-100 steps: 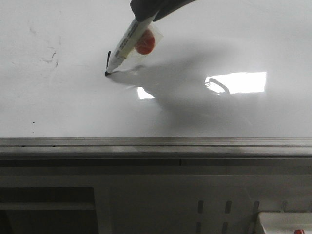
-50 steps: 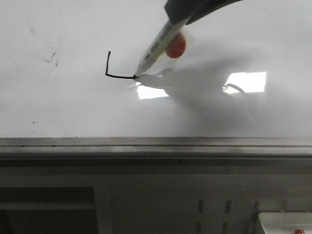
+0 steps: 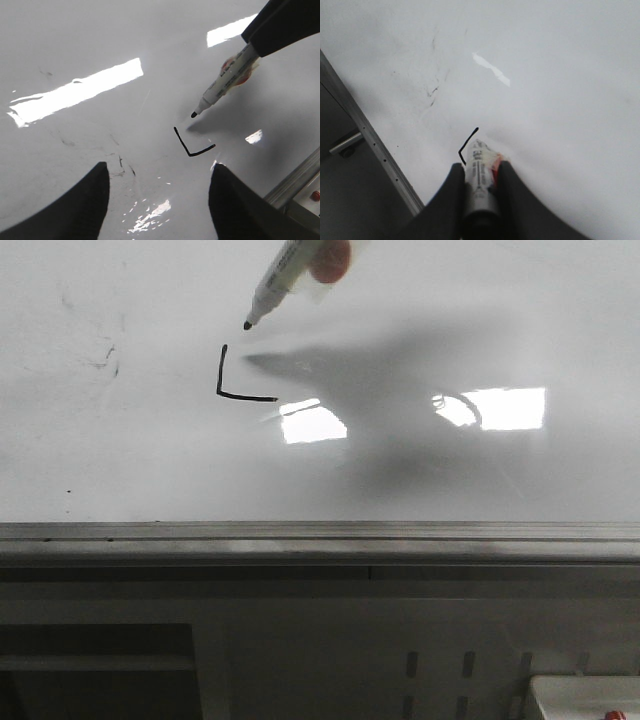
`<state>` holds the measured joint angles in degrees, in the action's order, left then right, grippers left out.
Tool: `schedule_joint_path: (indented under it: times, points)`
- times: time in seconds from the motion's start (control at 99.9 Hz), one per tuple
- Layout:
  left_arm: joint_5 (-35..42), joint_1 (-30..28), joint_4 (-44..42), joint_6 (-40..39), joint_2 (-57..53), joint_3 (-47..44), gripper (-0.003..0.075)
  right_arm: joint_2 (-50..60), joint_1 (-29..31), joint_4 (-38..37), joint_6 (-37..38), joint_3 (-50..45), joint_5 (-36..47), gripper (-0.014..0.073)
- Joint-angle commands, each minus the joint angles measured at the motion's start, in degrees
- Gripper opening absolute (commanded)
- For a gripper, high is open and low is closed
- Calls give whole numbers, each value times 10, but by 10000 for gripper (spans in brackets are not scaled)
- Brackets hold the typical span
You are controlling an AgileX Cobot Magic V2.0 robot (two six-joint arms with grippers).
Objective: Write number 4 on whiteboard
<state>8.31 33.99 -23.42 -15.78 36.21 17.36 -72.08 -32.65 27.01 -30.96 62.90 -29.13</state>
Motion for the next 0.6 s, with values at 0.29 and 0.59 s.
schedule_joint_path:
  times: [0.29, 0.59]
  points:
    - [41, -1, 9, -6, -1, 15, 407, -16, 3, 9, -6, -6, -10, -64]
    - [48, 0, -35, -6, 7, 15, 407, -16, -1, 22, -6, -22, -14, -64]
